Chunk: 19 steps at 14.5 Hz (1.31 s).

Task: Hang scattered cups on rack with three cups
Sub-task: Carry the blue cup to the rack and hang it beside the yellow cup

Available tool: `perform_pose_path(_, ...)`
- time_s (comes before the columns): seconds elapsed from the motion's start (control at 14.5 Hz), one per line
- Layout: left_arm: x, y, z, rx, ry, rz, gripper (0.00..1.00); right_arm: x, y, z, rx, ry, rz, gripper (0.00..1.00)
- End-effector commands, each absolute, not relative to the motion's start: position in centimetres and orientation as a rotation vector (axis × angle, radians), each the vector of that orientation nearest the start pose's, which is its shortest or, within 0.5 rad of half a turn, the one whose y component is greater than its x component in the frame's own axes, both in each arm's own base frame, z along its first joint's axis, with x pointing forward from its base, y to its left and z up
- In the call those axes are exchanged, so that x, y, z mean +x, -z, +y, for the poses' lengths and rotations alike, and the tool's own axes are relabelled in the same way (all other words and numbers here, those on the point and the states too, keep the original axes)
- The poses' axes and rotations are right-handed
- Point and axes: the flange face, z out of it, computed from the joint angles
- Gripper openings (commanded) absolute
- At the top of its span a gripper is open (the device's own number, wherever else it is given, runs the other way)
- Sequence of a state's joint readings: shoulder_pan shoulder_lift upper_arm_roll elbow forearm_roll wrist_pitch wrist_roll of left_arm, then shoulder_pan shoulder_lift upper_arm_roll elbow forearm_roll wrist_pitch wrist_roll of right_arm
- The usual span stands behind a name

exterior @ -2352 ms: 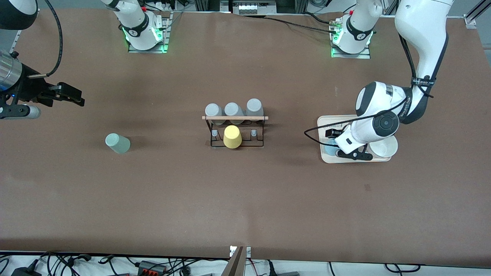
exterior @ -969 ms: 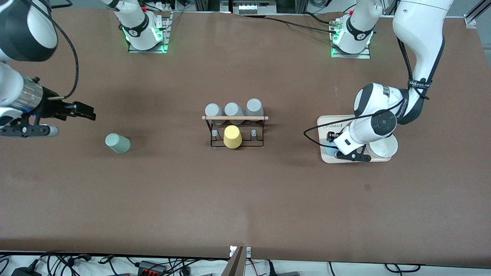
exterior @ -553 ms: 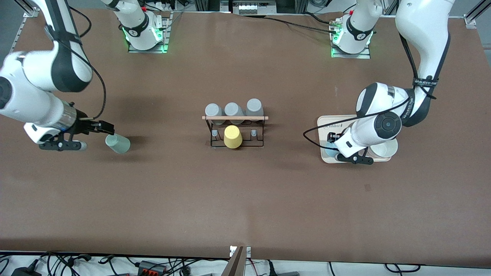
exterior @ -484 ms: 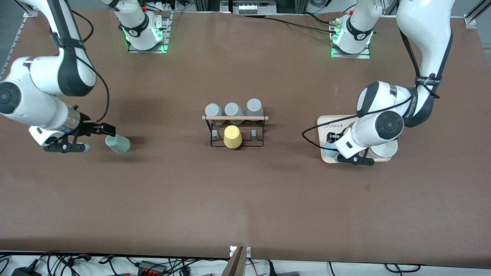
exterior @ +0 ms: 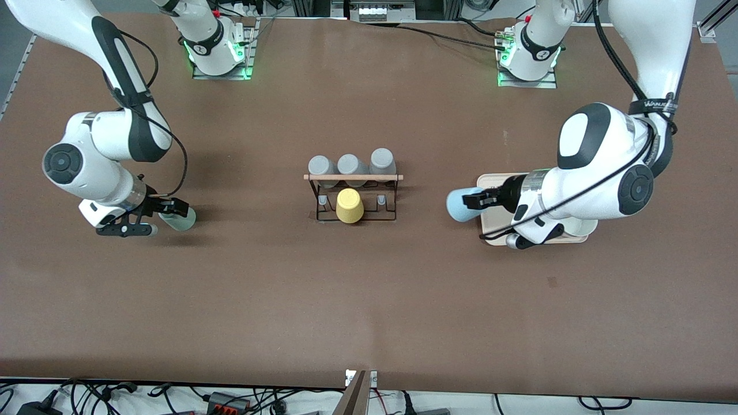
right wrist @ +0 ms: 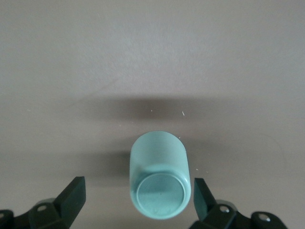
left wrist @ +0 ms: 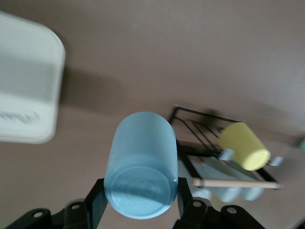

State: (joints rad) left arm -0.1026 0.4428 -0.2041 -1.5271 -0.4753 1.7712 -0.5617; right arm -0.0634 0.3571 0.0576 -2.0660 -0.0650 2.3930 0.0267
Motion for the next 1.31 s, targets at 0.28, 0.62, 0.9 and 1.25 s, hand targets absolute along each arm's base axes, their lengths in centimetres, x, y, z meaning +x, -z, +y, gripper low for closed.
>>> perform_pose_path(0.28, 62.2, -40.1, -32.0, -3.324, -0.743, -1.209, 0.01, 57.4, -24.1, -2.1, -3.173, -0.048, -0.087, 1.00)
perform_pose_path(0.62, 61.2, -39.1, -35.4, -3.330, -0.698, -1.210, 0.01, 57.0, -23.7, -2.5, -3.171, -0.051, -0.080, 1.00)
perform_pose_path(0.9, 60.3, -37.7, -37.0, -3.326, -0.707, -1.157, 0.01, 57.4, -24.1, -1.9, -3.170, -0.040, -0.080, 0.47)
perform_pose_path(1.25, 59.0, -34.9, -39.5, -3.303, -0.542, -0.941, 0.01, 60.0, -28.4, 0.6, -3.172, -0.026, -0.111, 0.33)
